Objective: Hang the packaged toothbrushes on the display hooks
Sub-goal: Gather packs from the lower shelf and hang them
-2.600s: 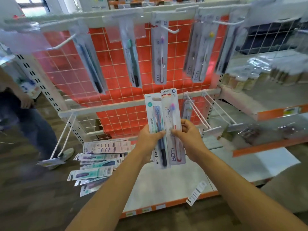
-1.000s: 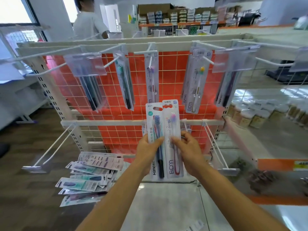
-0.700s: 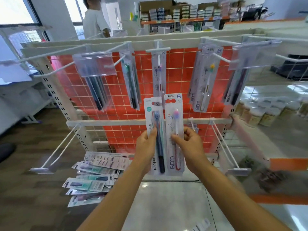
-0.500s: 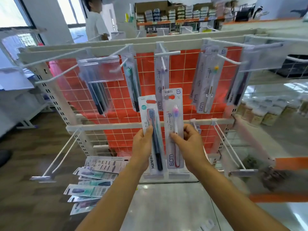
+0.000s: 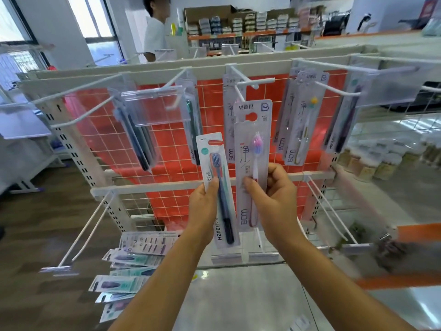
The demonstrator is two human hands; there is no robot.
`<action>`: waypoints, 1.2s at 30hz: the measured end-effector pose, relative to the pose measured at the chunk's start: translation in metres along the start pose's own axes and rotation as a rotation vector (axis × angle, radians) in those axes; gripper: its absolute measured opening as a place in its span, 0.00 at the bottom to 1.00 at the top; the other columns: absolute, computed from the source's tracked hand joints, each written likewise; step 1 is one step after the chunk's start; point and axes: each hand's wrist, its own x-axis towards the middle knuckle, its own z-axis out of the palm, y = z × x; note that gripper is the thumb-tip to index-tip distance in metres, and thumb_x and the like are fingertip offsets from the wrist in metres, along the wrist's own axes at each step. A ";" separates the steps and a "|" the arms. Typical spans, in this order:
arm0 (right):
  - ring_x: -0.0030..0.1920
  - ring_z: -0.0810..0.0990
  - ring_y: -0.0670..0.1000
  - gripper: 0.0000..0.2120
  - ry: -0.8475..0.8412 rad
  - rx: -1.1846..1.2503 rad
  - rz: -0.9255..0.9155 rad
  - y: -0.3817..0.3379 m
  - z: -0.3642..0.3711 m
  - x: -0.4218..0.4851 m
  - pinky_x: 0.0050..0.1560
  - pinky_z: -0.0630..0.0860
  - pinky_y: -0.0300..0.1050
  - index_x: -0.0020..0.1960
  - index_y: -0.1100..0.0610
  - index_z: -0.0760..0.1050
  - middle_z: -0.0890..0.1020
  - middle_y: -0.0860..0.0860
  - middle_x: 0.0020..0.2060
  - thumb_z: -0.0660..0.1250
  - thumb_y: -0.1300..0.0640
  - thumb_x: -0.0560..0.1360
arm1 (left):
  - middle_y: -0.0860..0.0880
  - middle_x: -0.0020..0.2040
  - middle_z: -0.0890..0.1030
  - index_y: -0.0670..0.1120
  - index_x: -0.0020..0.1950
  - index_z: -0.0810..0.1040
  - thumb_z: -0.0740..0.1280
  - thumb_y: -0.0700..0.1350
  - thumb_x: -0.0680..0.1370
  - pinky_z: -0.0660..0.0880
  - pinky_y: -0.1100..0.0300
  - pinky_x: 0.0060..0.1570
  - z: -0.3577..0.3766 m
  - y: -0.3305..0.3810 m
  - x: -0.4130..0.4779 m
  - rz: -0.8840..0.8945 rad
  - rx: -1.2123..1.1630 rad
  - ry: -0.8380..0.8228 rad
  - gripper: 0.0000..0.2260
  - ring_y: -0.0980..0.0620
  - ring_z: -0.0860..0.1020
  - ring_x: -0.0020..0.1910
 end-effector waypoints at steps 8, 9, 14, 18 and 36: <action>0.44 0.83 0.49 0.05 0.025 -0.038 -0.025 -0.001 0.004 0.014 0.43 0.82 0.45 0.51 0.57 0.74 0.82 0.49 0.42 0.68 0.61 0.76 | 0.43 0.51 0.84 0.45 0.56 0.79 0.60 0.52 0.82 0.81 0.47 0.51 0.000 0.002 0.007 -0.035 -0.030 -0.001 0.13 0.44 0.83 0.51; 0.44 0.83 0.49 0.05 0.027 -0.045 -0.022 0.000 0.005 0.016 0.42 0.82 0.45 0.51 0.57 0.74 0.82 0.48 0.42 0.68 0.61 0.76 | 0.43 0.51 0.84 0.44 0.56 0.79 0.60 0.52 0.82 0.81 0.47 0.50 0.000 0.001 0.008 -0.033 -0.034 -0.003 0.13 0.44 0.83 0.51; 0.42 0.83 0.48 0.05 0.042 -0.077 -0.002 0.008 0.006 0.025 0.41 0.81 0.42 0.51 0.56 0.74 0.81 0.50 0.42 0.68 0.60 0.76 | 0.44 0.52 0.84 0.45 0.57 0.79 0.61 0.52 0.82 0.81 0.46 0.52 -0.001 0.000 0.012 -0.042 -0.041 0.014 0.14 0.44 0.83 0.52; 0.44 0.83 0.53 0.04 0.025 -0.046 0.040 0.015 0.007 0.035 0.44 0.82 0.49 0.50 0.54 0.76 0.83 0.53 0.42 0.69 0.60 0.76 | 0.42 0.52 0.84 0.45 0.57 0.79 0.61 0.52 0.81 0.78 0.43 0.56 -0.005 -0.001 0.017 -0.054 -0.057 0.037 0.13 0.43 0.82 0.53; 0.42 0.79 0.47 0.11 -0.099 -0.084 0.218 0.057 0.023 0.123 0.48 0.80 0.45 0.45 0.58 0.76 0.80 0.49 0.39 0.65 0.51 0.78 | 0.42 0.52 0.84 0.43 0.57 0.81 0.60 0.50 0.83 0.78 0.42 0.57 -0.038 -0.002 0.040 -0.053 -0.062 0.147 0.14 0.41 0.82 0.53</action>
